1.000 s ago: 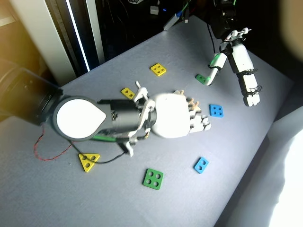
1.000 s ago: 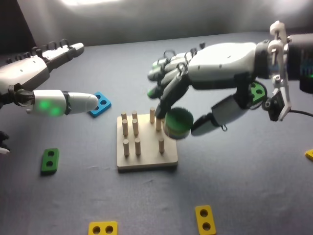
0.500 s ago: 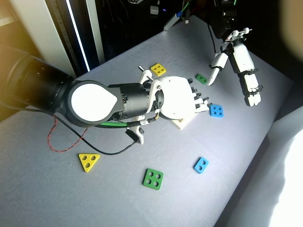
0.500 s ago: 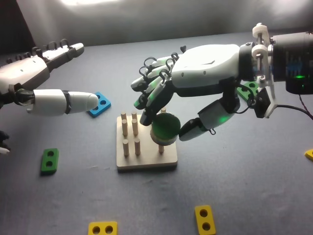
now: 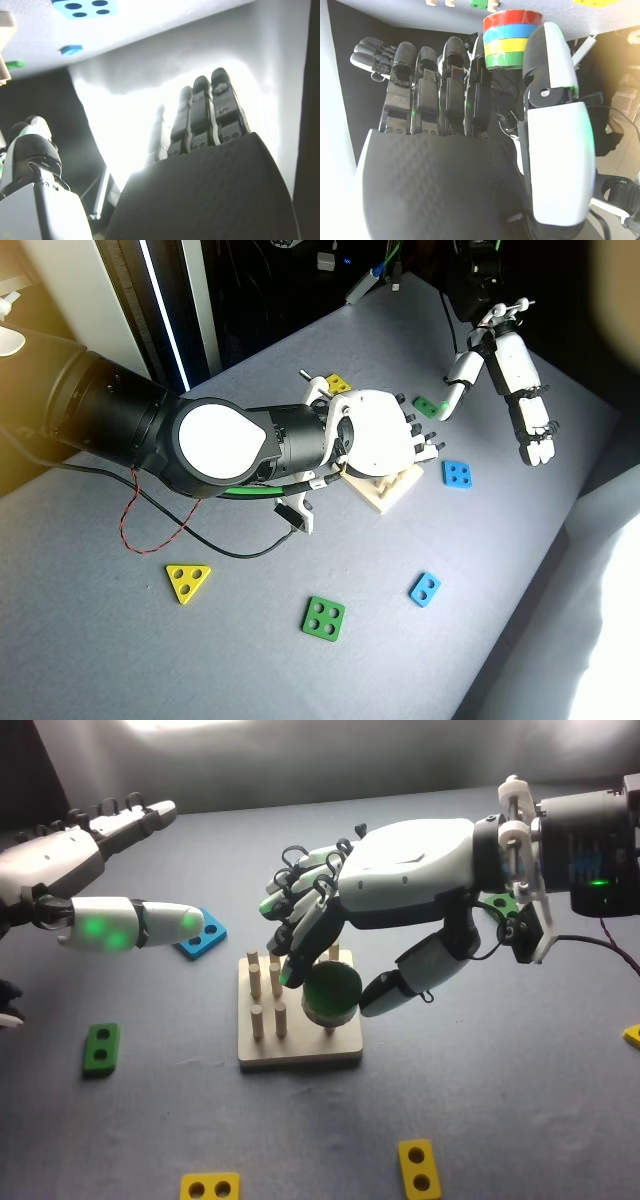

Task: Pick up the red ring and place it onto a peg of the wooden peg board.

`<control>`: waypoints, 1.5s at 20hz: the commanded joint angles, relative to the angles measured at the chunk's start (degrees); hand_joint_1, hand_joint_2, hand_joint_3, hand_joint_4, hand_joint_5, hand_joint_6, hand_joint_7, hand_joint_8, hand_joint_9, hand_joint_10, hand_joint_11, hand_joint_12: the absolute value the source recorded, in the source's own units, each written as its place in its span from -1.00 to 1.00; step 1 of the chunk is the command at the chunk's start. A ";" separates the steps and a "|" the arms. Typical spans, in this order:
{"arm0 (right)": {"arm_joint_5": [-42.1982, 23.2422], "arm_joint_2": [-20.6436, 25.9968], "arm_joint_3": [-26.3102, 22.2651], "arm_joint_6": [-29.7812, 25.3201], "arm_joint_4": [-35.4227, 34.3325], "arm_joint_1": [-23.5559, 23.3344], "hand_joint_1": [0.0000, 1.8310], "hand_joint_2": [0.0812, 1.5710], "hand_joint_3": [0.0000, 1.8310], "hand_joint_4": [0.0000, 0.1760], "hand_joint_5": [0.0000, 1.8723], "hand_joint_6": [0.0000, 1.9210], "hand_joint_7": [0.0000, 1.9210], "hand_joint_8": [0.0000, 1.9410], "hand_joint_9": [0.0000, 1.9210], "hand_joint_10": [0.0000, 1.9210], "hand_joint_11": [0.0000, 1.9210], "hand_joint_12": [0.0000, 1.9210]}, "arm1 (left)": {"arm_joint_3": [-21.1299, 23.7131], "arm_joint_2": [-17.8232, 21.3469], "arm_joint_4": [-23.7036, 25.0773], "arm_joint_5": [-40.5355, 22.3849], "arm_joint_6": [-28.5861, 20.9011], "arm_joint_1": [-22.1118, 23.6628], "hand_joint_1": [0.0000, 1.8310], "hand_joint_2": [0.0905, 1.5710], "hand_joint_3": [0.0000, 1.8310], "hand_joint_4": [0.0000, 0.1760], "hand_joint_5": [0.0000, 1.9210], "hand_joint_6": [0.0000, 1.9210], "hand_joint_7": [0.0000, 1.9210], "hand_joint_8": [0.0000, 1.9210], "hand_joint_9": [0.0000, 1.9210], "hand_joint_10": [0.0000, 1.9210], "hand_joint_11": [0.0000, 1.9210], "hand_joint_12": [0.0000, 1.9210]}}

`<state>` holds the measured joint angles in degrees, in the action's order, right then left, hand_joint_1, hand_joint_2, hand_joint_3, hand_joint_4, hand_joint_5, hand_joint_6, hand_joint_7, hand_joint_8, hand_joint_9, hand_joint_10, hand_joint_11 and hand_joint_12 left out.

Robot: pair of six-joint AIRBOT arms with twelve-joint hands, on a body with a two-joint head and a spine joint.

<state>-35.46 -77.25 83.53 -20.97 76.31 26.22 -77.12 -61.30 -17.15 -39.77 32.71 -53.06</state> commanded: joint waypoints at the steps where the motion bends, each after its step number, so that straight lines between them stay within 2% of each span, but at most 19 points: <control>1: -2.31 -0.24 -0.13 -0.37 -3.07 -0.94 0.24 0.42 -1.00 -1.00 -0.02 0.14 -0.47 -1.00 -0.80 -0.99 -1.00 -0.77 | -0.20 -0.08 -0.27 -6.69 -0.34 0.90 -0.62 0.11 -1.00 0.70 -1.00 -1.00 -1.00 -1.00 -1.00 -1.00 -1.00 -1.00; 6: -1.09 -0.55 0.03 -0.37 -1.71 -0.89 0.21 0.45 -1.00 -1.00 -0.05 0.19 -0.47 -1.00 -0.80 -1.00 -1.00 -0.74 | -0.19 -0.08 -0.10 -6.69 -0.34 1.14 -0.61 0.12 -1.00 0.63 -1.00 -1.00 -1.00 -1.00 -1.00 -1.00 -1.00 -1.00; 8: -0.87 -0.80 0.33 -0.38 -1.36 -0.90 0.20 0.46 -1.00 -1.00 -0.06 0.21 -0.48 -1.00 -0.80 -1.00 -1.00 -0.74 | -0.20 -0.08 -0.05 -6.64 -0.34 1.22 -0.62 0.12 -1.00 0.66 -1.00 -1.00 -1.00 -1.00 -1.00 -1.00 -1.00 -1.00; 10: -0.75 -1.09 0.56 -0.62 -0.84 -0.88 0.21 0.46 -1.00 -1.00 -0.06 0.21 -0.47 -0.99 -0.78 -0.99 -1.00 -0.71 | -0.22 -0.08 0.03 -6.63 -0.34 1.27 -0.62 0.12 -1.00 0.57 -1.00 -1.00 -1.00 -1.00 -1.00 -1.00 -1.00 -1.00; 12: -0.71 -1.17 0.60 -0.72 -0.65 -0.88 0.22 0.45 -1.00 -1.00 -0.04 0.18 -0.44 -0.99 -0.75 -0.99 -1.00 -0.77 | -0.23 -0.08 0.06 -6.63 -0.34 1.31 -0.61 0.12 -1.00 0.61 -1.00 -1.00 -1.00 -1.00 -1.00 -1.00 -1.00 -1.00; 13: -0.71 -1.17 0.60 -0.72 -0.62 -0.88 0.23 0.43 -1.00 -1.00 -0.02 0.15 -0.42 -0.99 -0.74 -0.99 -1.00 -0.82 | -0.23 -0.08 0.07 -6.63 -0.34 1.31 -0.62 0.11 -1.00 0.75 -1.00 -1.00 -1.00 -1.00 -1.00 -1.00 -1.00 -1.00; 14: -0.70 -1.23 0.62 -0.79 -0.52 -0.88 0.21 0.45 -1.00 -1.00 -0.04 0.18 -0.43 -1.00 -0.75 -1.00 -1.00 -0.93 | -0.23 -0.08 0.08 -6.63 -0.34 1.33 -0.62 0.11 -1.00 0.69 -1.00 -1.00 -1.00 -1.00 -1.00 -1.00 -1.00 -1.00; 15: -0.69 -1.42 0.73 -1.05 -0.09 -0.88 0.21 0.45 -1.00 -1.00 -0.06 0.20 -0.45 -1.00 -0.76 -1.00 -1.00 -0.95 | -0.23 -0.08 0.10 -6.63 -0.34 1.35 -0.62 0.11 -1.00 0.66 -1.00 -1.00 -1.00 -1.00 -1.00 -1.00 -1.00 -1.00; 16: -0.67 -1.68 0.88 -1.29 0.34 -0.88 0.22 0.45 -1.00 -1.00 -0.06 0.20 -0.45 -1.00 -0.77 -1.00 -1.00 -0.99 | -0.22 -0.09 0.14 -6.61 -0.34 1.37 -0.63 0.11 -1.00 0.72 -1.00 -1.00 -1.00 -1.00 -1.00 -1.00 -1.00 -1.00; 17: -0.66 -1.93 1.05 -1.44 0.64 -0.85 0.21 0.46 -1.00 -1.00 -0.06 0.21 -0.45 -1.00 -0.77 -1.00 -1.00 -1.00 | -0.22 -0.12 0.18 -6.60 -0.34 1.37 -0.61 0.11 -1.00 0.90 -1.00 -1.00 -1.00 -1.00 -1.00 -1.00 -1.00 -1.00; 19: -0.53 -2.30 1.30 -1.52 0.97 -0.84 0.20 0.46 -1.00 -1.00 -0.06 0.21 -0.46 -1.00 -0.77 -1.00 -1.00 -1.00 | -0.23 -0.17 0.26 -6.49 -0.34 1.46 -0.61 0.11 -1.00 0.93 -1.00 -1.00 -1.00 -1.00 -1.00 -1.00 -1.00 -1.00; 20: -0.37 -2.52 1.56 -1.65 1.20 -0.82 0.20 0.46 -1.00 -1.00 -0.06 0.21 -0.46 -1.00 -0.77 -1.00 -1.00 -1.00 | -0.23 -0.17 0.34 -6.48 -0.34 1.55 -0.61 0.11 -1.00 0.93 -1.00 -1.00 -1.00 -1.00 -1.00 -1.00 -1.00 -1.00; 21: -0.04 -2.62 1.70 -1.67 1.41 -0.73 0.21 0.45 -1.00 -1.00 -0.05 0.19 -0.46 -1.00 -0.78 -1.00 -1.00 -1.00 | -0.25 -0.17 0.37 -6.43 -0.34 1.63 -0.61 0.11 -1.00 0.75 -1.00 -1.00 -1.00 -1.00 -1.00 -1.00 -1.00 -1.00; 30: 0.44 -3.75 2.92 -2.00 1.47 0.02 0.21 0.46 -1.00 -1.00 -0.06 0.21 -0.48 -1.00 -0.80 -1.00 -1.00 -1.00 | -0.28 -0.17 0.60 -6.32 -0.34 1.86 -0.61 0.12 -1.00 0.82 -1.00 -1.00 -1.00 -1.00 -1.00 -1.00 -1.00 -1.00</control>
<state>-32.88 -80.90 86.30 -22.52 80.71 26.65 -77.12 -61.32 -16.27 -39.40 32.73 -52.01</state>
